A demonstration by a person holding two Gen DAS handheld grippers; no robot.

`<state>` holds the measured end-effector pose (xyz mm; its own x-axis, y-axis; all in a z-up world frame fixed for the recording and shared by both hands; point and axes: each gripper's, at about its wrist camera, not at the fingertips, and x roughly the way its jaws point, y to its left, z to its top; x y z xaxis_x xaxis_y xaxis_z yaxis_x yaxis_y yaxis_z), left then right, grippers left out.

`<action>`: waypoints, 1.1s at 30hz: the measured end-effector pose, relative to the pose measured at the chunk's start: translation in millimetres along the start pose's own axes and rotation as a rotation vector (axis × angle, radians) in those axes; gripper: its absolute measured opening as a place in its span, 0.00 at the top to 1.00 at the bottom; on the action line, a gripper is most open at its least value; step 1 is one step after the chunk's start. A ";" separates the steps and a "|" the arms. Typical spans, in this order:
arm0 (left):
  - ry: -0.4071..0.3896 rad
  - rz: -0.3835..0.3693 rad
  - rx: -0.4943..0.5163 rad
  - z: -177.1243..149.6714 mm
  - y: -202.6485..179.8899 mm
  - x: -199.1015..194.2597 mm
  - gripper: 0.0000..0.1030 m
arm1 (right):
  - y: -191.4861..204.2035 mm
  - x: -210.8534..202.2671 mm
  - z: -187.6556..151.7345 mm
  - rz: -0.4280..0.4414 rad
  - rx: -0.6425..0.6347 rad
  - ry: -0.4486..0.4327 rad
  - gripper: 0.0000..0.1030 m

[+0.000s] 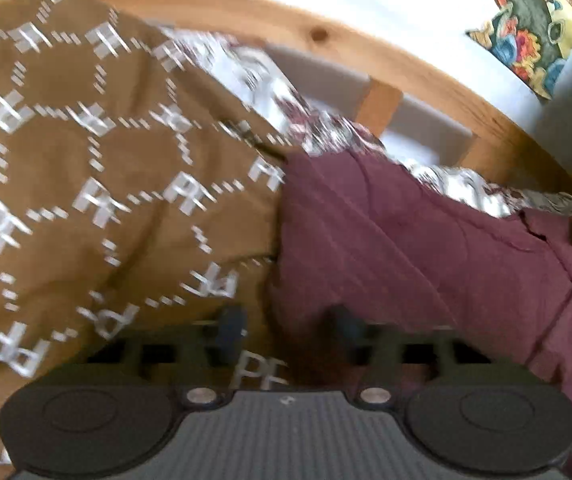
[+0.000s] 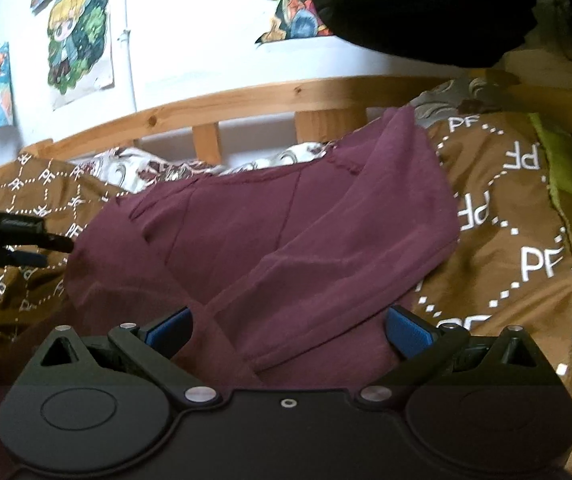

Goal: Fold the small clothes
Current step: 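Lay the sleeve across the shirt back and open the left gripper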

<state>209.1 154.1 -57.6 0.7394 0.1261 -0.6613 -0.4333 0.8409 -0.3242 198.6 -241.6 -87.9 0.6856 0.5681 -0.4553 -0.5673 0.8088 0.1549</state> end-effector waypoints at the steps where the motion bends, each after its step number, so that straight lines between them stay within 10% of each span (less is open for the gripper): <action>1: 0.008 -0.015 -0.008 -0.3 1.5 3.3 0.94 | 0.1 -0.1 -0.3 0.000 -0.003 0.001 0.01; 6: -0.092 0.074 -0.016 -4.2 -3.9 -7.5 0.97 | -2.1 -0.7 0.2 0.001 0.006 0.000 0.01; 14: -0.025 0.104 0.009 -2.5 -7.9 -1.8 0.90 | 0.5 1.7 0.2 -0.007 -0.017 0.009 0.01; 19: -0.029 0.086 -0.011 -3.5 -6.2 -18.2 0.32 | 0.7 0.3 1.9 -0.017 -0.028 0.005 0.01; 22: -0.063 0.080 -0.001 -7.1 -6.9 -37.1 0.17 | 2.6 -3.8 4.3 -0.030 -0.038 -0.005 0.01; 33: -0.059 -0.022 0.245 -45.0 -18.0 -118.1 0.01 | 16.8 -41.5 18.3 -0.089 -0.067 -0.057 0.01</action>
<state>106.4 100.3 -4.1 0.7792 0.1306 -0.6130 -0.2842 0.9454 -0.1598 168.9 -248.8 -50.3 0.7582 0.5041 -0.4136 -0.5312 0.8454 0.0564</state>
